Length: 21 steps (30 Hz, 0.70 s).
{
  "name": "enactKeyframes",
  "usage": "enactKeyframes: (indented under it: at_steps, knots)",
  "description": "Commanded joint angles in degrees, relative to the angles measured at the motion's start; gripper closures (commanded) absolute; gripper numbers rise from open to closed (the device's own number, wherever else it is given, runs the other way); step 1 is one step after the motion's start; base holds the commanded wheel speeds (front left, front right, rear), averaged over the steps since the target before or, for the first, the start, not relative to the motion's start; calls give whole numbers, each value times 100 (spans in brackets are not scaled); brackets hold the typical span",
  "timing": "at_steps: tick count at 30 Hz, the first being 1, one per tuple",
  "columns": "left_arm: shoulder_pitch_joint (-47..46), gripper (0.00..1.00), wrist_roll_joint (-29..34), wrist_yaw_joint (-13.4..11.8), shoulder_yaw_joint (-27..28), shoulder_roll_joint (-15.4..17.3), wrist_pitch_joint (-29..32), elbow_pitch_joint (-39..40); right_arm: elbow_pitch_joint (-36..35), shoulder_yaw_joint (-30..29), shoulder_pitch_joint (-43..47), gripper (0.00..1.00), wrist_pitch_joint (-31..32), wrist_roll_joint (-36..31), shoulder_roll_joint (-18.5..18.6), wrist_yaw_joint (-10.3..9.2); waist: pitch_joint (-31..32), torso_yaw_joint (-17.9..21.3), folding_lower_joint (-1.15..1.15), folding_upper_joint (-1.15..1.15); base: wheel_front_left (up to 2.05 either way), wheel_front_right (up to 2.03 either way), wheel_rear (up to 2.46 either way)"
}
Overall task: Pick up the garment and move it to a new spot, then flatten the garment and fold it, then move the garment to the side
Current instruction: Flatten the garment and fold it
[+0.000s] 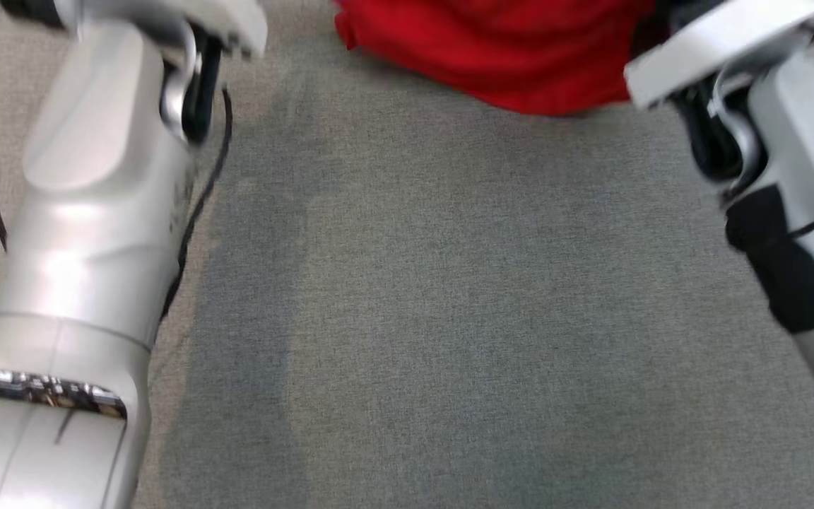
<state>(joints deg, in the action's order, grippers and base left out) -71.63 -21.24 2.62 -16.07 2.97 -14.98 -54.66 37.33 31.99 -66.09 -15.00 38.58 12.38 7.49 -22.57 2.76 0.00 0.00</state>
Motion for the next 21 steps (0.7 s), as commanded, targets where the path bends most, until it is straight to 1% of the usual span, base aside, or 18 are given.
enactKeyframes:
  at_steps: [1,4,8,13,16,21]
  knots:
    - [210,100,-90,18,28,25,-19,-169,166,-26,224,100,-24,27,-41,1,-35,-18,0,0,0,0,0]
    - [610,100,-272,66,84,3,-20,-398,347,170,582,100,-24,53,-132,1,-71,-6,0,0,0,0,0]
    - [1196,100,-518,67,100,4,-20,-294,241,226,1142,100,-25,197,-138,1,-53,25,0,0,0,0,0]
    - [2148,100,-553,-8,260,11,-20,285,-327,104,2130,100,-25,258,-39,1,106,81,0,0,0,0,0]
    - [2802,100,-610,-24,483,5,-20,732,-545,101,2724,100,-24,175,25,1,264,131,0,0,0,0,0]
    - [3907,100,-497,-80,590,9,-21,1513,-972,-81,3653,100,-24,1,60,1,512,167,0,0,0,0,0]
